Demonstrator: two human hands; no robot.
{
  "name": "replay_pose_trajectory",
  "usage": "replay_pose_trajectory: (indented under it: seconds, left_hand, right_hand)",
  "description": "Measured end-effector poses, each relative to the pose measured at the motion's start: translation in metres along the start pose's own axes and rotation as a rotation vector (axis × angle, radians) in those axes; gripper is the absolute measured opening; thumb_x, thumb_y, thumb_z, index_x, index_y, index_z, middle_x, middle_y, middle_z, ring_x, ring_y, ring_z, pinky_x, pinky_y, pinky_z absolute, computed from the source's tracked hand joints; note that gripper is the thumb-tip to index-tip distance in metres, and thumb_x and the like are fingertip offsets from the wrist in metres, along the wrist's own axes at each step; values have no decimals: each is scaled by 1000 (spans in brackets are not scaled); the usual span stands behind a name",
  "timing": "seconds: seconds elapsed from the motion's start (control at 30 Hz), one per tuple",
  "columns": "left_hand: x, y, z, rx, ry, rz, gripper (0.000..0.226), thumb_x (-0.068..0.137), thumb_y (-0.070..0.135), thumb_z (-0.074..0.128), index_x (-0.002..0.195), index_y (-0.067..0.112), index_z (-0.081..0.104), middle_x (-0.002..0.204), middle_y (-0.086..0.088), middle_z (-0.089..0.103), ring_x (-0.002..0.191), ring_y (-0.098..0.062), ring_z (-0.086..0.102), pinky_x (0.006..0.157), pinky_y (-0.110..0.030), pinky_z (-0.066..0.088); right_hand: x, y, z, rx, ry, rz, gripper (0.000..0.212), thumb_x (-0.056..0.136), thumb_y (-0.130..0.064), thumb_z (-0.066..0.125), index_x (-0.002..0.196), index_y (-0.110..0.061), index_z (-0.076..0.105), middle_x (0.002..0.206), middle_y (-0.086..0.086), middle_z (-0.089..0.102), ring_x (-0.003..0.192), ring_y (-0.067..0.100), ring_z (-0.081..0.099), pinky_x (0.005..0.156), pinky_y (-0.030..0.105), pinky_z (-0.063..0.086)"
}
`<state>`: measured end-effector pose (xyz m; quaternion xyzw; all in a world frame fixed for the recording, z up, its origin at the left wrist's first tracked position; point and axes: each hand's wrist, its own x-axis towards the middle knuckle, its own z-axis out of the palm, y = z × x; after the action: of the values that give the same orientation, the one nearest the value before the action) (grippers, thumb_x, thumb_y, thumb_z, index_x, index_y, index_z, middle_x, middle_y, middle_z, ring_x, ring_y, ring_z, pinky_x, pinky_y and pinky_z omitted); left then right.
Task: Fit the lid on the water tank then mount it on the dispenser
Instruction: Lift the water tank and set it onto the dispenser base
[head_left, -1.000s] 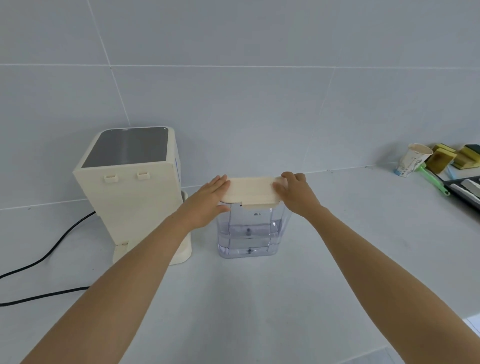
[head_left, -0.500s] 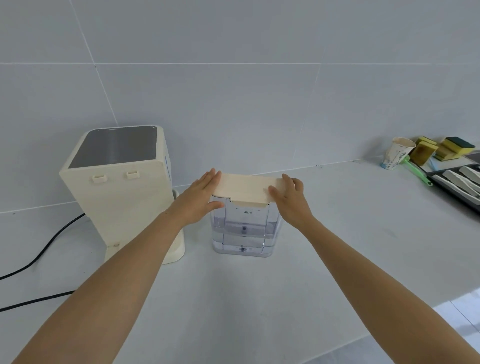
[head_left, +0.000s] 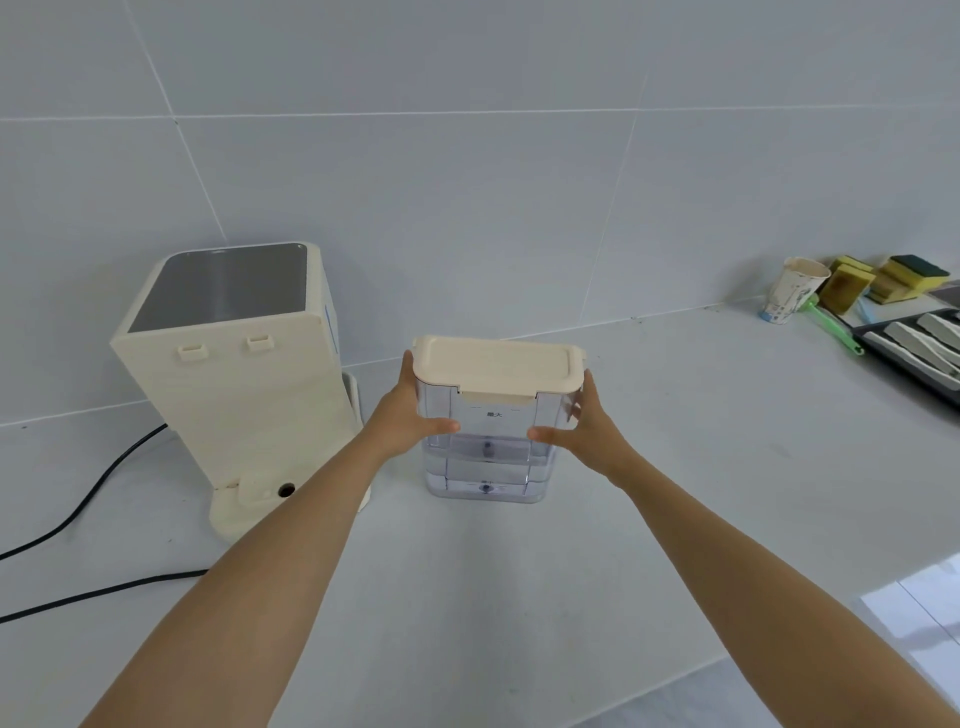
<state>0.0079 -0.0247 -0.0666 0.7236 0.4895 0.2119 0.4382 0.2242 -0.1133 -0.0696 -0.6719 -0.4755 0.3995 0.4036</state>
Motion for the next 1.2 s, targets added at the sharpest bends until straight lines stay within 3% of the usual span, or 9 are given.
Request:
replay_pose_trajectory:
  seconds: [0.13, 0.23, 0.37, 0.6, 0.77, 0.87, 0.97, 1.1, 1.2]
  left_hand:
    - [7, -6, 5, -81, 10, -21, 102, 68, 8, 76, 144, 15, 8, 148, -3, 32, 137, -19, 27, 100, -23, 27]
    - [13, -12, 5, -142, 4, -54, 97, 65, 7, 78, 142, 17, 20, 145, -1, 36, 136, -19, 30, 102, -25, 26]
    - [15, -13, 4, -123, 24, -92, 91, 64, 9, 79, 139, 14, 27, 118, 0, 45, 112, -15, 41, 97, -27, 33]
    - [14, -9, -7, -128, 25, -68, 93, 62, 9, 81, 138, 15, 28, 136, -4, 45, 128, -21, 38, 108, -35, 32]
    - [3, -17, -8, -89, 70, -60, 81, 65, 13, 79, 131, 20, 32, 103, 3, 43, 100, -17, 40, 80, -22, 38]
    - [-7, -4, -12, -79, 98, -16, 80, 67, 13, 78, 132, 19, 32, 97, 6, 43, 95, -16, 38, 70, -13, 36]
    - [-18, 5, -27, -77, 136, -17, 80, 68, 13, 76, 134, 16, 32, 107, 3, 47, 104, -18, 45, 85, -23, 37]
    - [-33, 6, -57, -86, 177, -77, 78, 62, 18, 80, 127, 3, 39, 125, -25, 51, 122, -39, 44, 101, -42, 38]
    - [-48, 6, -81, -92, 201, -94, 90, 53, 27, 83, 131, 18, 38, 129, -6, 54, 122, -26, 47, 103, -39, 39]
  right_hand:
    - [4, 8, 8, -63, 25, 15, 94, 68, -16, 77, 141, -17, 18, 146, 2, 33, 132, 24, 34, 98, 29, 32]
    - [9, 11, 11, -70, 30, 36, 96, 63, -18, 80, 139, -16, 22, 146, 4, 35, 133, 25, 35, 106, 37, 34]
    - [15, 12, 14, -103, 51, 41, 96, 61, -19, 82, 137, -15, 24, 144, 6, 37, 133, 24, 35, 109, 41, 34]
    - [24, 5, 17, -121, 40, 48, 91, 64, -18, 80, 136, -12, 25, 138, 8, 40, 129, 26, 38, 102, 36, 36]
    - [18, -2, 21, -150, 26, 41, 86, 65, -17, 79, 134, -9, 28, 138, 8, 40, 128, 25, 39, 99, 34, 36]
    - [17, -9, 16, -159, 29, 21, 85, 65, -18, 80, 133, -10, 29, 139, 9, 41, 128, 25, 39, 98, 33, 36]
    - [16, -25, 18, -146, -16, -7, 86, 64, -19, 80, 134, -14, 29, 130, 6, 43, 126, 24, 40, 98, 35, 37]
    - [17, -52, 32, -164, -75, -62, 86, 64, -21, 80, 133, -16, 30, 116, -1, 40, 121, 21, 41, 95, 34, 38]
    - [19, -69, 48, -171, -107, -84, 86, 63, -24, 81, 132, -16, 31, 118, 1, 42, 120, 22, 43, 91, 32, 39]
